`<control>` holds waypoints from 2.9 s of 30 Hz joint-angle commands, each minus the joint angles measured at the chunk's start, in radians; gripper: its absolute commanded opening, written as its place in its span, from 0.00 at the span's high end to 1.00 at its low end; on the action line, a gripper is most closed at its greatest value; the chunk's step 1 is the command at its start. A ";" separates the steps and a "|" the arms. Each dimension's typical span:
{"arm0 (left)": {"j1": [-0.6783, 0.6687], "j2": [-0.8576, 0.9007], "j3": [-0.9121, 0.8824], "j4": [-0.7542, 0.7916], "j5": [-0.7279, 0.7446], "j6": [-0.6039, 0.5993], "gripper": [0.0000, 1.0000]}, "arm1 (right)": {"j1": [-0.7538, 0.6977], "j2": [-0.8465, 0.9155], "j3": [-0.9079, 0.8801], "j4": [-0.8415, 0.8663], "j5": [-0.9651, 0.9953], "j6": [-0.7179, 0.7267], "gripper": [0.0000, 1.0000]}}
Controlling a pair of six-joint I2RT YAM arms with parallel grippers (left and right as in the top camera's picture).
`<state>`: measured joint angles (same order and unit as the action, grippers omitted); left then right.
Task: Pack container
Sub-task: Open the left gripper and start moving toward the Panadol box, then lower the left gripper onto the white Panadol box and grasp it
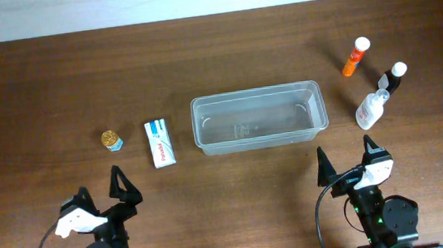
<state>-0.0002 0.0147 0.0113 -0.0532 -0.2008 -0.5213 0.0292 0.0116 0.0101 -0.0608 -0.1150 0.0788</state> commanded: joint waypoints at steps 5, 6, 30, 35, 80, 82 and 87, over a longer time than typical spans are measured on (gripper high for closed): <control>0.005 -0.010 0.016 0.170 0.466 -0.002 0.01 | 0.010 -0.006 -0.005 -0.006 -0.009 0.006 0.02; 0.005 -0.010 0.027 0.174 0.487 -0.002 0.01 | 0.010 -0.006 -0.005 -0.006 -0.009 0.007 0.02; -0.020 0.894 1.322 -1.137 0.496 0.449 0.01 | 0.010 -0.006 -0.005 -0.006 -0.009 0.007 0.02; -0.096 1.151 1.514 -1.358 0.470 0.474 0.01 | 0.010 -0.006 -0.005 -0.006 -0.009 0.006 0.02; -0.161 2.008 1.547 -1.053 0.240 0.132 0.01 | 0.010 -0.006 -0.005 -0.006 -0.009 0.007 0.02; -0.161 2.028 1.547 -1.054 0.221 0.132 0.01 | 0.010 -0.006 -0.005 -0.006 -0.009 0.007 0.02; -0.161 2.065 1.545 -1.053 0.219 0.133 0.01 | 0.010 -0.006 -0.005 -0.006 -0.009 0.007 0.02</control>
<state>-0.1581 2.0529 1.5414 -1.1088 0.0429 -0.3710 0.0299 0.0120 0.0101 -0.0608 -0.1150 0.0788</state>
